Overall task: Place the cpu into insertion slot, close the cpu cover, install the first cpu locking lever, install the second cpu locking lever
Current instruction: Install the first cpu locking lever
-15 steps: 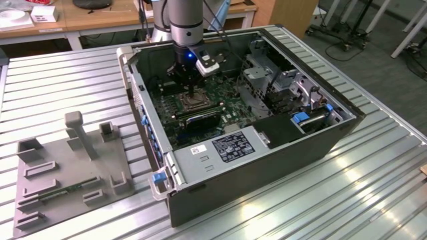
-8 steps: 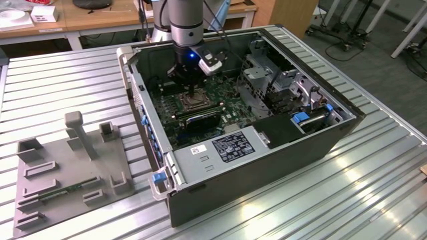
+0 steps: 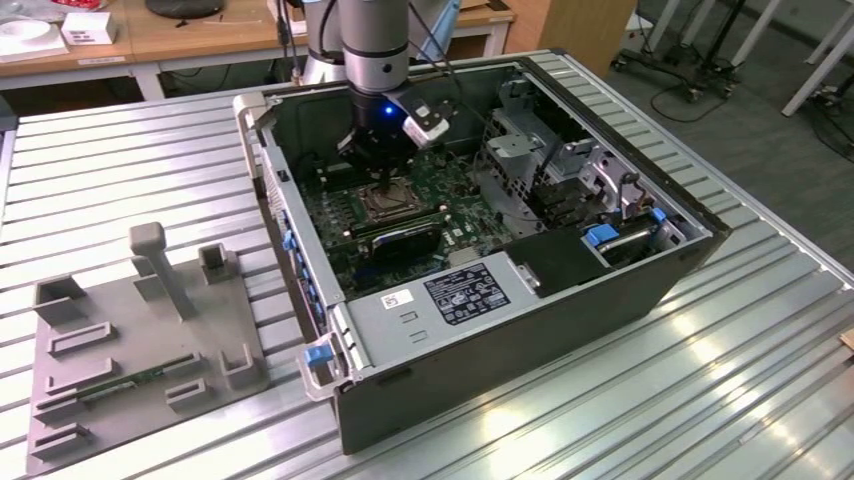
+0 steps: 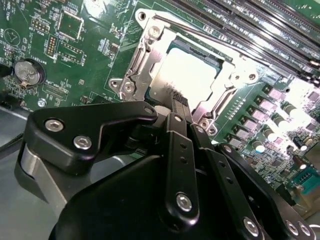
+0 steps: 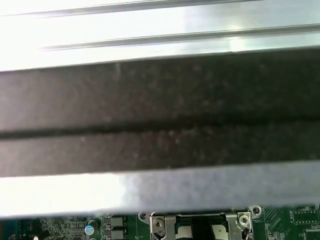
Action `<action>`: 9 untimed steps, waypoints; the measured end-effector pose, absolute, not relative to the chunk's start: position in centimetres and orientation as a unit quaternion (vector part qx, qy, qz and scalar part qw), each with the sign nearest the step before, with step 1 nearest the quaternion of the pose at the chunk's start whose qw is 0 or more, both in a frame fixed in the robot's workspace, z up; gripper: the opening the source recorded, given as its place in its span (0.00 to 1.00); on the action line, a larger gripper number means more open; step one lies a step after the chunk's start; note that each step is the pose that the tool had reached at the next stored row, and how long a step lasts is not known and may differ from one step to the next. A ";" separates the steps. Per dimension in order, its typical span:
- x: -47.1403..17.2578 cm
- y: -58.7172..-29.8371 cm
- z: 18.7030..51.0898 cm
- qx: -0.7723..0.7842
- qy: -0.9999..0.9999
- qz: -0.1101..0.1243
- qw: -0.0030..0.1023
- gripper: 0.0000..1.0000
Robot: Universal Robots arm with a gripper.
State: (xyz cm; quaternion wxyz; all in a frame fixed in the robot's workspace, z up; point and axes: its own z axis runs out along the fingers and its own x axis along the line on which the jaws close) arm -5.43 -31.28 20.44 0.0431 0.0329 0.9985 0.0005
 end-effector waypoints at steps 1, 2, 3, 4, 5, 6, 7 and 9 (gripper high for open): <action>-5.4 -31.3 20.5 0.033 0.999 0.001 0.043 0.11; -5.4 -31.3 20.6 0.033 0.999 0.001 0.043 0.11; -5.4 -31.3 20.8 0.033 0.999 0.001 0.043 0.11; -5.4 -31.3 21.0 0.033 0.999 0.001 0.043 0.11; -5.4 -31.3 21.2 0.033 0.999 0.001 0.043 0.11; -5.4 -31.3 21.2 0.033 0.999 0.001 0.043 0.11; -5.4 -31.4 21.2 0.033 0.999 0.001 0.043 0.11; -5.4 -31.7 21.3 0.033 0.999 0.001 0.043 0.11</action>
